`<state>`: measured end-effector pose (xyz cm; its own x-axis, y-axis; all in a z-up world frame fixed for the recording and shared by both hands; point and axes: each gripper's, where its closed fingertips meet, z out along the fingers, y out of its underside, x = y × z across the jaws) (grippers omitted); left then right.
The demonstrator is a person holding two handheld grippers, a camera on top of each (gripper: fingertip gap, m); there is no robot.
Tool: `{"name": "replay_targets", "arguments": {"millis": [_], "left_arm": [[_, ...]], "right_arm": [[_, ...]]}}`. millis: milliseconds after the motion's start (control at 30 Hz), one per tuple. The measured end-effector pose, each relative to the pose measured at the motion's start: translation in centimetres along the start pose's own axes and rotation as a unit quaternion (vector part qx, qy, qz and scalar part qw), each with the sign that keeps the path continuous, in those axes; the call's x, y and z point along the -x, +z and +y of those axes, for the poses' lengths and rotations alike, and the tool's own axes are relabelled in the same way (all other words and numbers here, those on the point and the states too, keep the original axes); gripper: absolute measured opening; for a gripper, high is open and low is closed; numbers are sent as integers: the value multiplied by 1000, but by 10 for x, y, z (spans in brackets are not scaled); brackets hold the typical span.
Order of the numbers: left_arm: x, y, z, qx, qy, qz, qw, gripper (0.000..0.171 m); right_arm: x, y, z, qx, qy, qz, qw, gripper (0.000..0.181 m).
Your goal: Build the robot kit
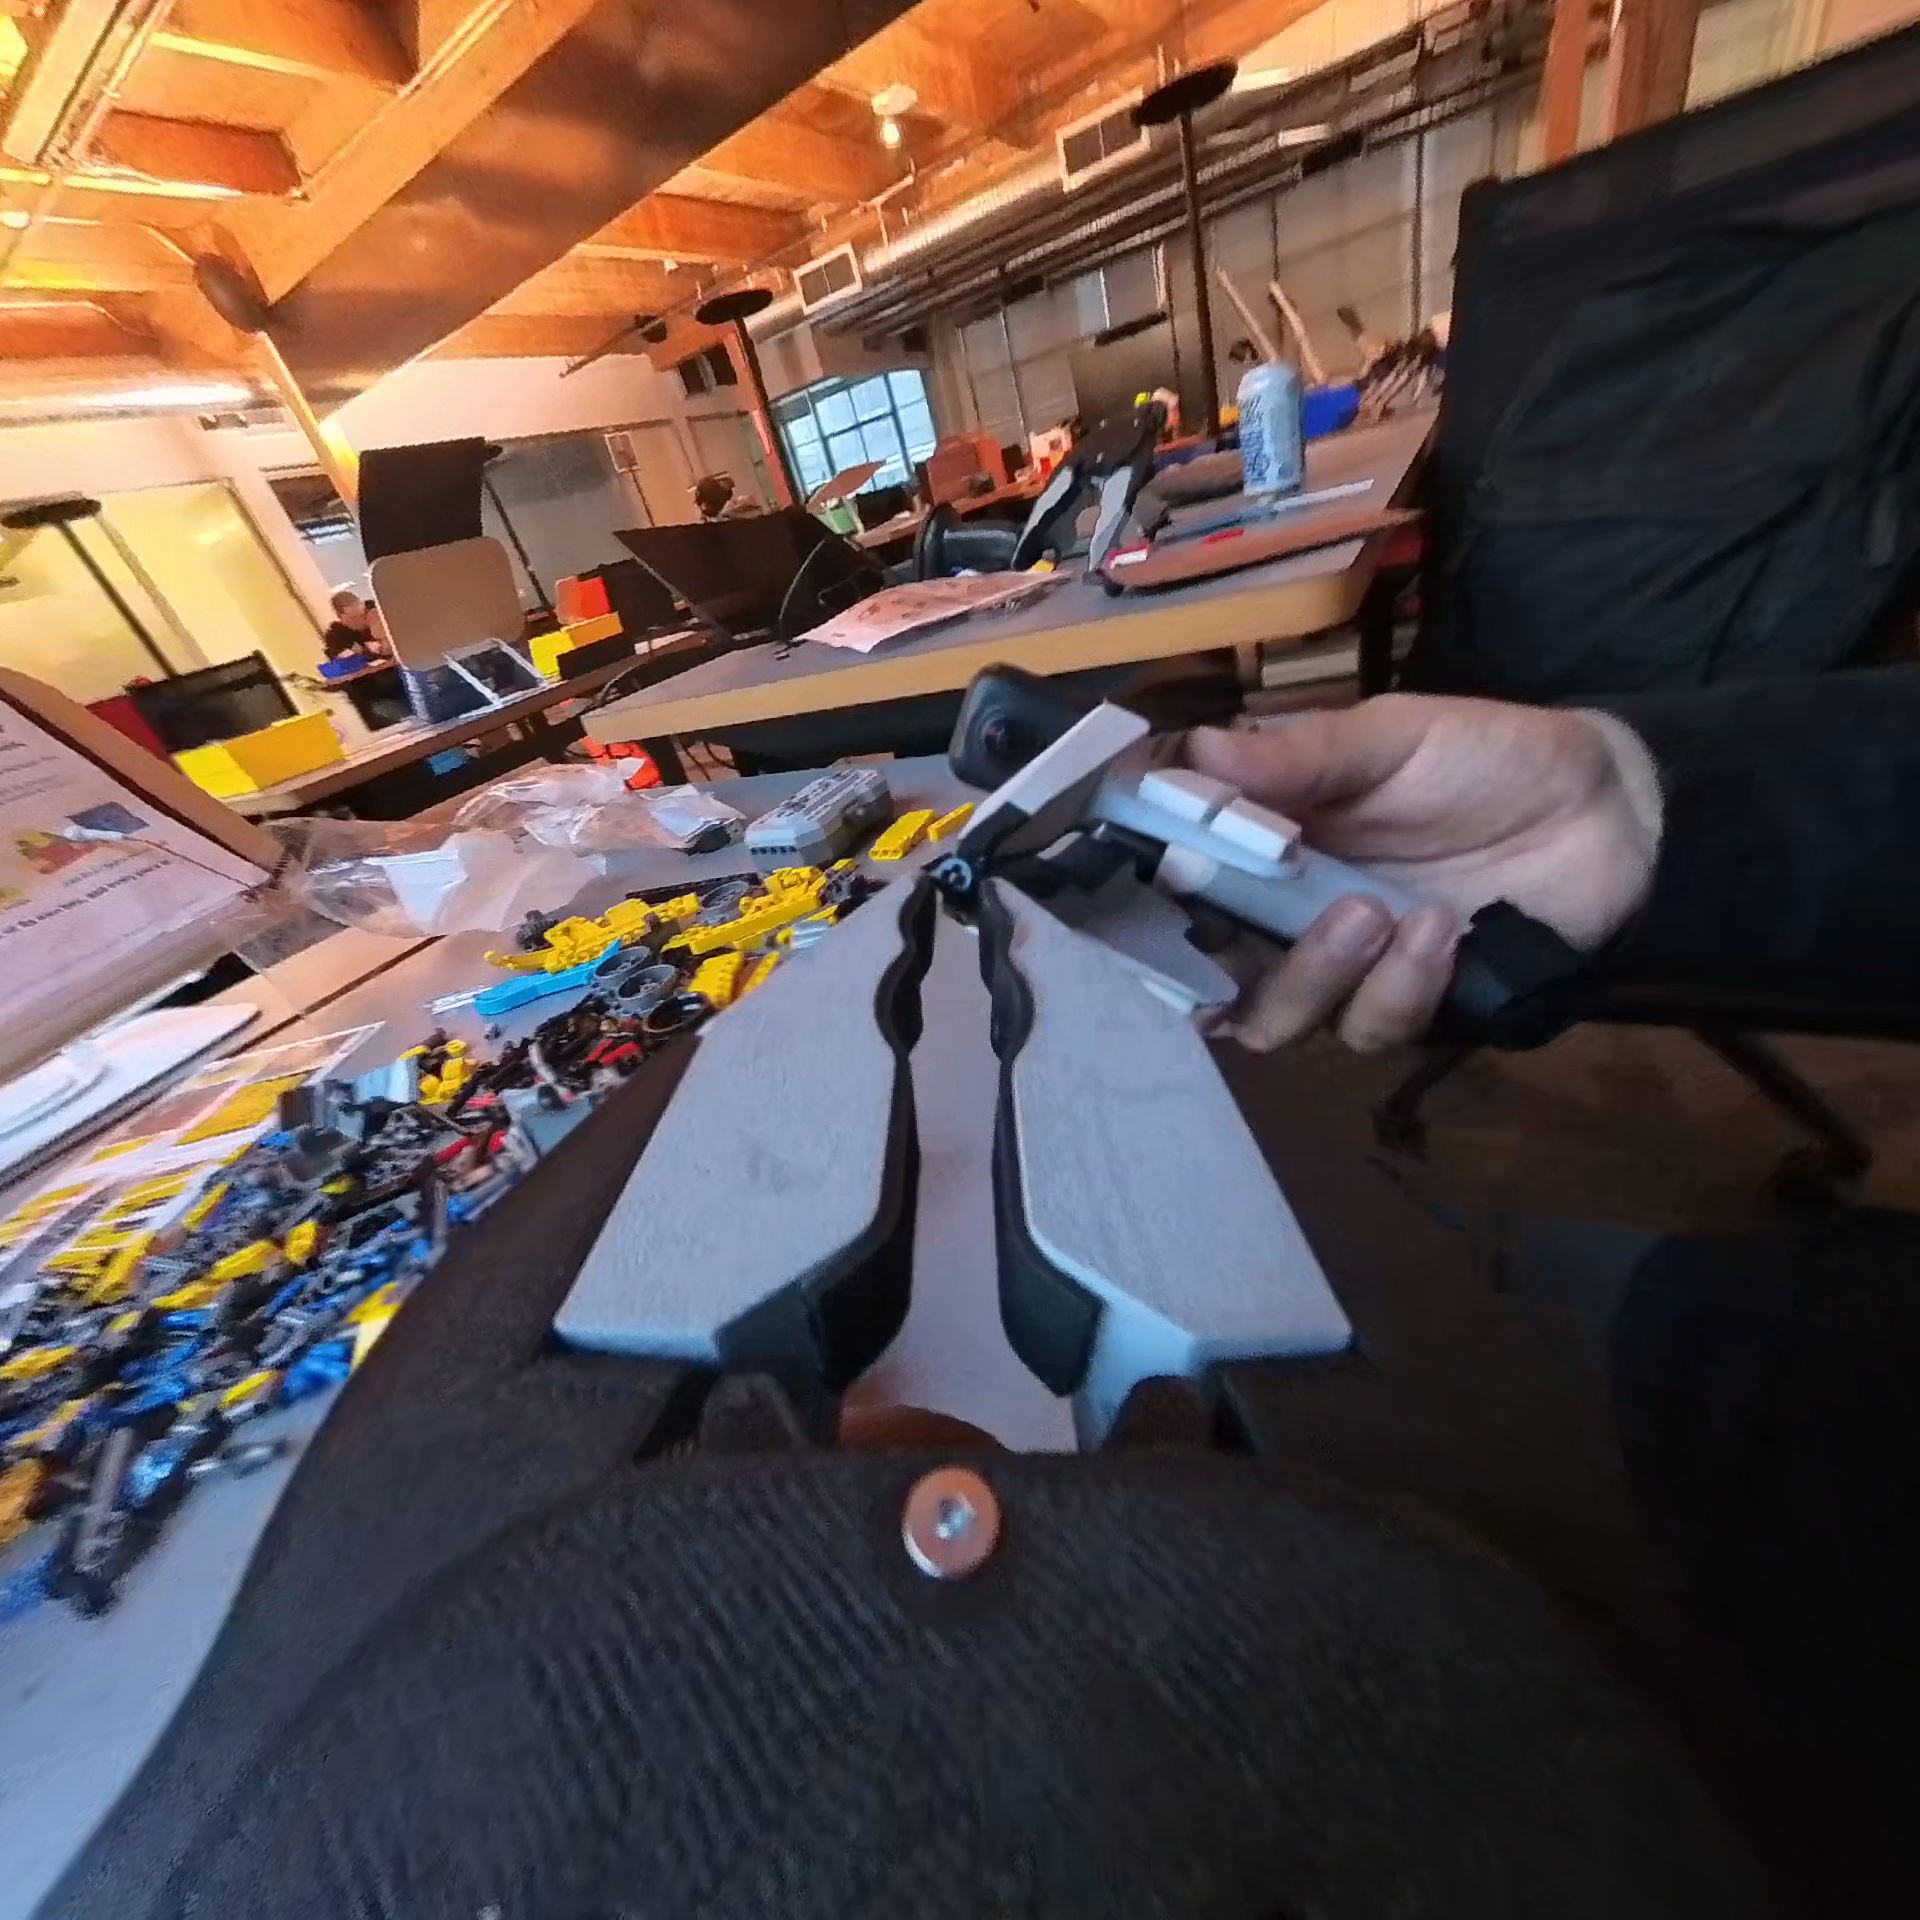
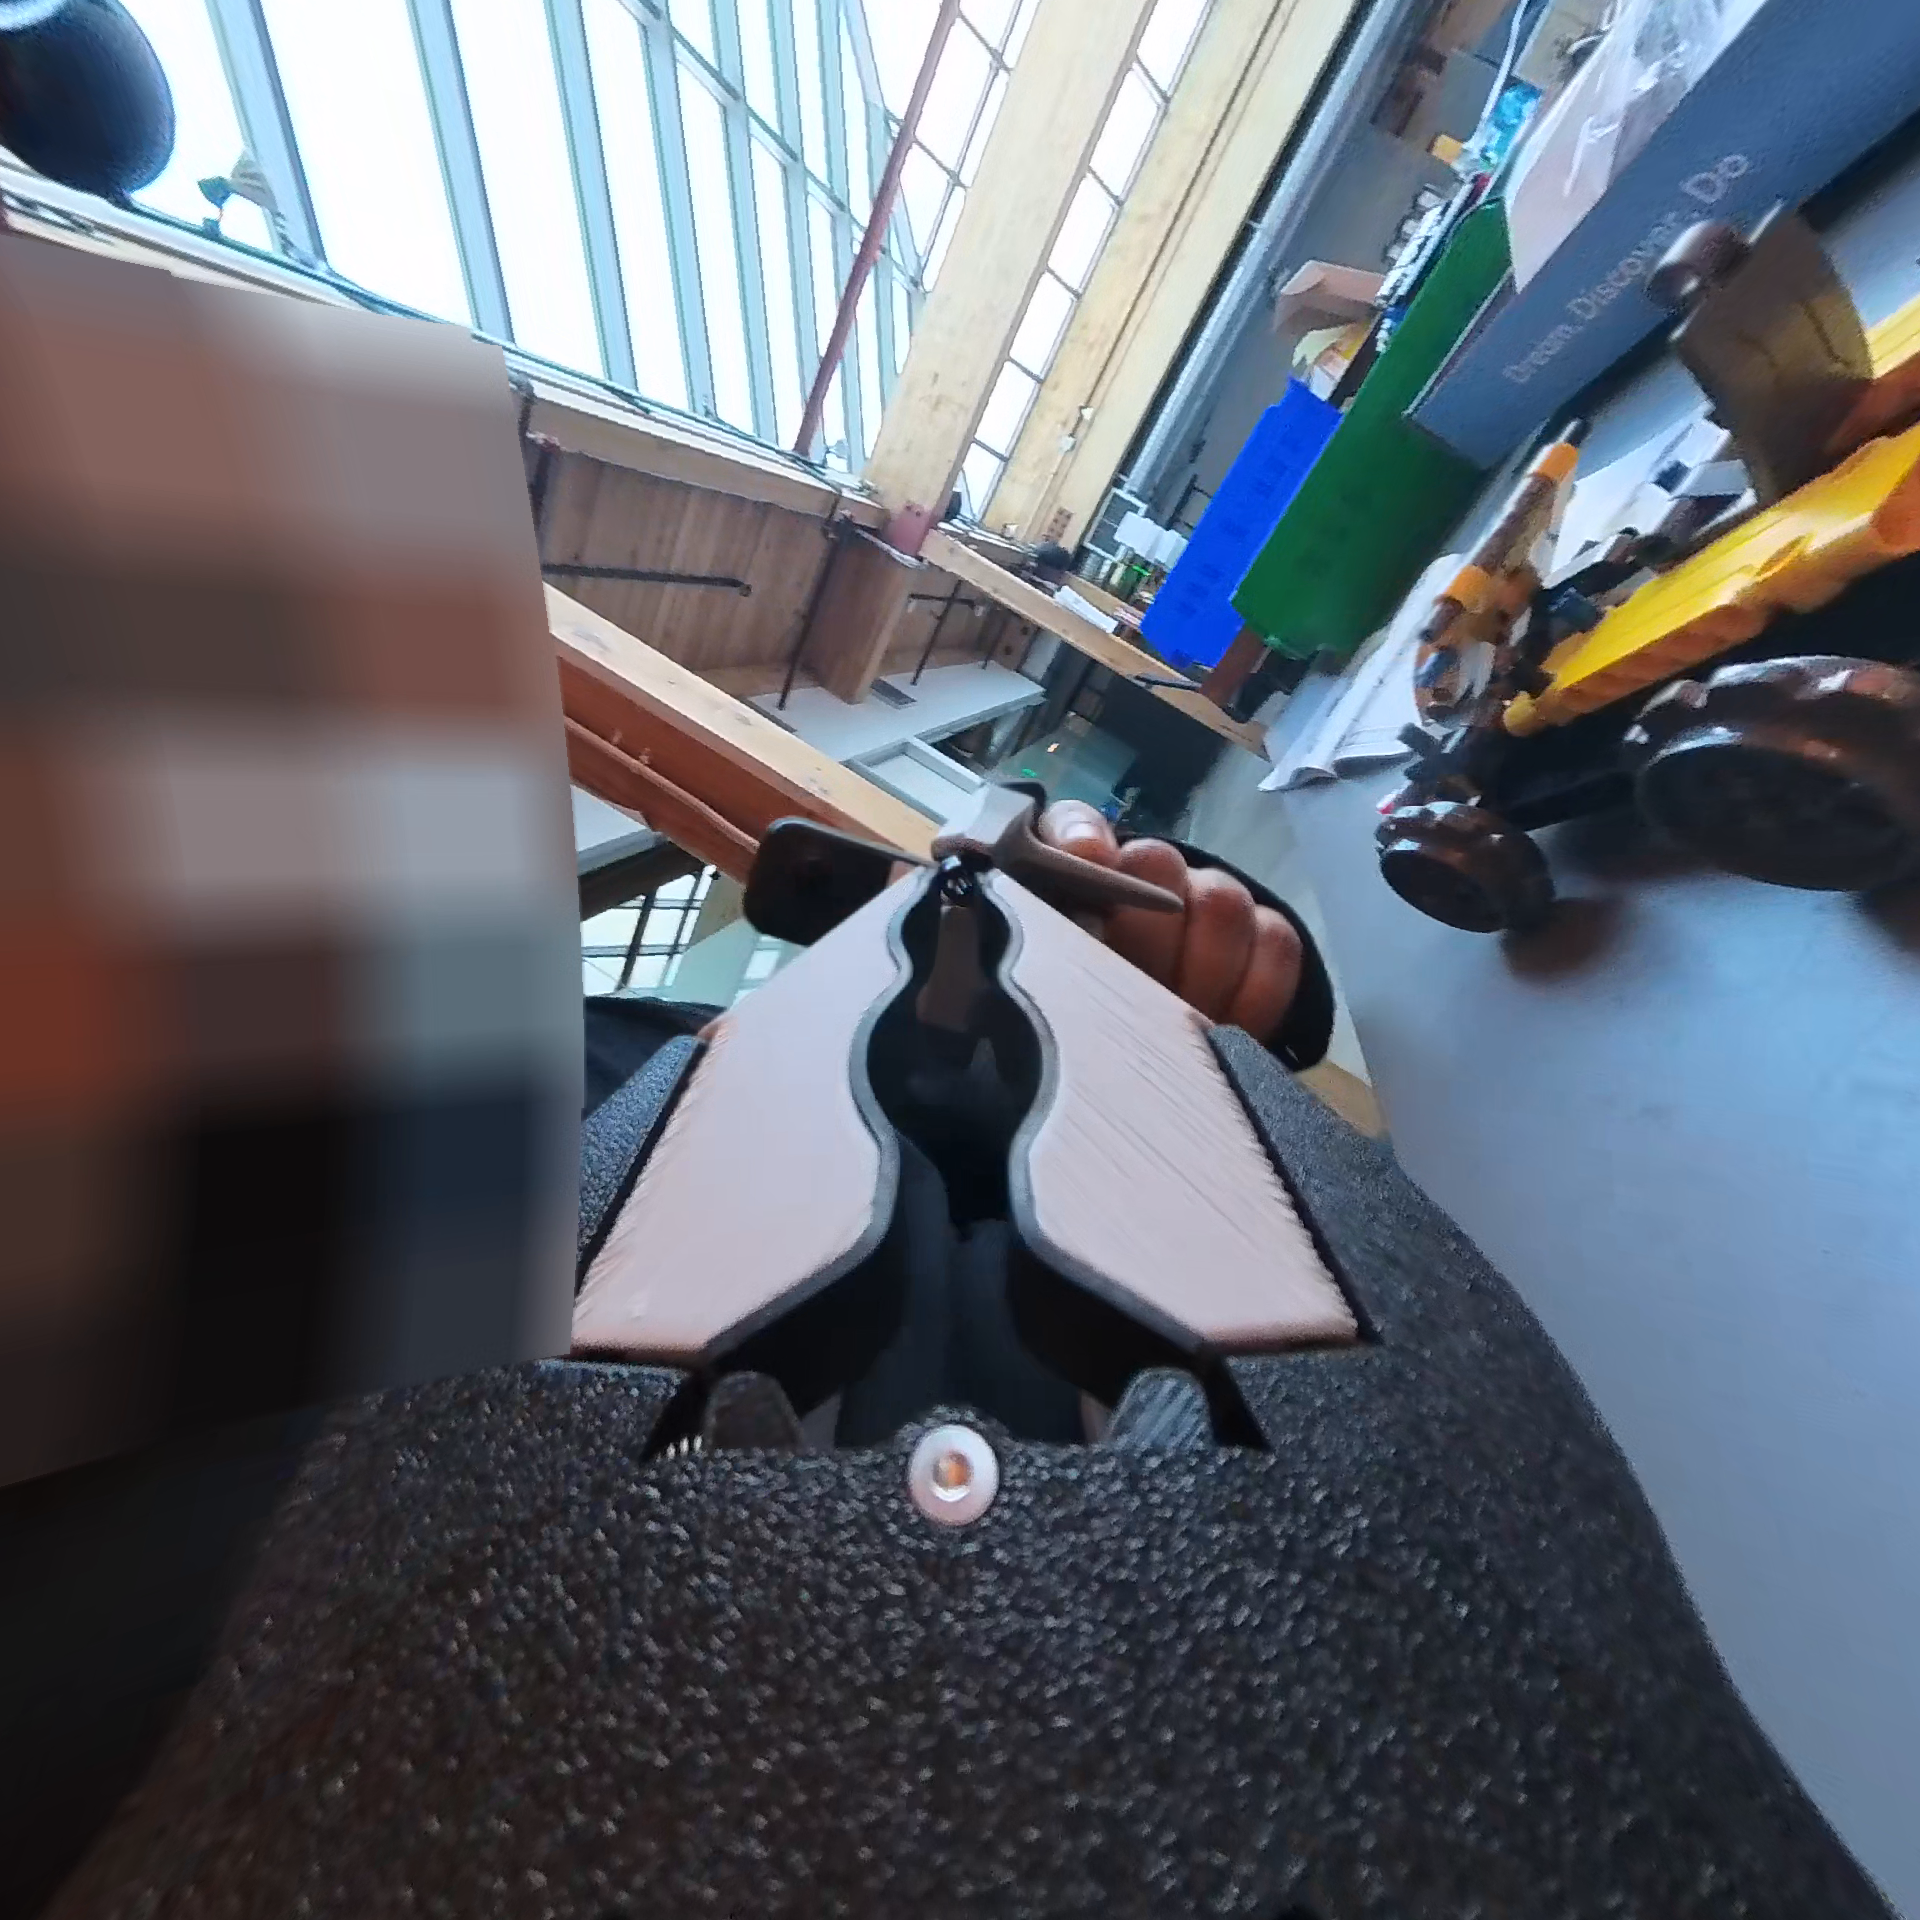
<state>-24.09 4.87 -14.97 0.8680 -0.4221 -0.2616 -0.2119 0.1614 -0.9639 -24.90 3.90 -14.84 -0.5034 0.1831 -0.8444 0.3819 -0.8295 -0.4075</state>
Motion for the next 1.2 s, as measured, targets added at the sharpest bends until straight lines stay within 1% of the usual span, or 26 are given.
{"name": "replay_targets", "arguments": {"millis": [167,333,500,600,667,733,833,900,1033,1200], "left_arm": [[-1,2,12,45,89,-9,995,6],[-1,2,21,78,100,1,992,6],[-6,1,31,107,161,17,981,5],[-11,1,37,121,171,31,977,5],[-12,1,37,118,165,36,979,5],[-13,1,31,100,151,39,983,5],[-17,-1,11,35,112,47,992,5],[-19,-4,-2,-5,83,54,995,5],[-19,-3,-3,-11,87,40,995,5],[-18,-2,1,3,110,26,994,5]], "right_arm": [[-10,-4,2,18,-22,56,998,6],[-21,-8,5,38,-43,108,992,6],[-30,-11,11,68,-51,145,986,6],[-33,-14,16,81,-48,156,983,6],[-31,-14,17,81,-50,149,984,6],[-25,-13,16,76,-47,124,988,6],[-4,-9,17,66,-32,56,996,4],[5,-6,17,61,-29,31,997,4],[6,-7,16,61,-40,41,996,3],[5,-8,15,64,-45,48,996,11]]}}
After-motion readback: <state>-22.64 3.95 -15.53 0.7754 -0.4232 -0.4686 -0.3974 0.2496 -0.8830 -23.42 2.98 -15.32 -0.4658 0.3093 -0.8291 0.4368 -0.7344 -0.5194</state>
